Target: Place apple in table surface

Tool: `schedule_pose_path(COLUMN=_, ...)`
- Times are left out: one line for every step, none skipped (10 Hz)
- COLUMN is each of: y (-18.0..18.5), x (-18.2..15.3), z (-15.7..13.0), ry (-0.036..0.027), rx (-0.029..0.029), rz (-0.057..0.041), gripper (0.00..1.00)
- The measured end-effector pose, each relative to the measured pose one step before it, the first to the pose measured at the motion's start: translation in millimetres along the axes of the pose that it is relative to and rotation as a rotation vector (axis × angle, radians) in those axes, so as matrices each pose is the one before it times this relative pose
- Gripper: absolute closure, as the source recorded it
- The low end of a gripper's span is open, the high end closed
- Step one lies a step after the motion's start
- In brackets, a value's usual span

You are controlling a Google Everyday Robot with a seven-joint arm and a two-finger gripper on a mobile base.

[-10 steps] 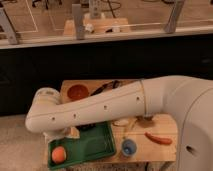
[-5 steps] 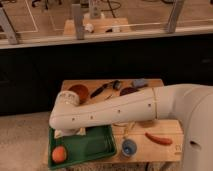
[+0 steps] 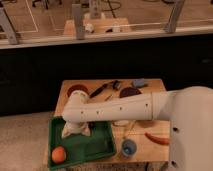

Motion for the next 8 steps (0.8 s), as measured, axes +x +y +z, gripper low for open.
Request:
schedule_pose_path(y=0.5, x=-2.16, z=2.84, ry=-0.06819, rx=0.05835, rz=0.02512, gripper=0.2)
schedule_pose_path(y=-0.48, x=-3.45, z=2.17, ry=-0.0623, rx=0.04458, rz=0.0204, gripper=0.2)
schedule_pose_path(y=-2.49, x=-3.75, z=0.85, ry=-0.05337, rx=0.03152, rz=0.01032, gripper=0.2)
schedule_pose_path(y=-2.95, x=-2.73, z=1.45, ry=-0.03547, rx=0.02208, rz=0.00305, gripper=0.2)
schedule_pose_path(y=-0.59, x=-0.44, z=-0.13, ry=-0.00902, rx=0.00804, rz=0.00259, gripper=0.2)
schedule_pose_path(y=0.29, x=0.15, z=-0.3, ry=0.00089, rx=-0.00005, rz=0.00034, gripper=0.2)
schedule_pose_path(y=-0.55, x=-0.11, z=0.31, ry=-0.00033, rx=-0.00028, rz=-0.00127, gripper=0.2)
schedule_pose_path(y=0.16, x=0.16, z=-0.15, ry=0.00069, rx=0.00047, rz=0.00159, gripper=0.2)
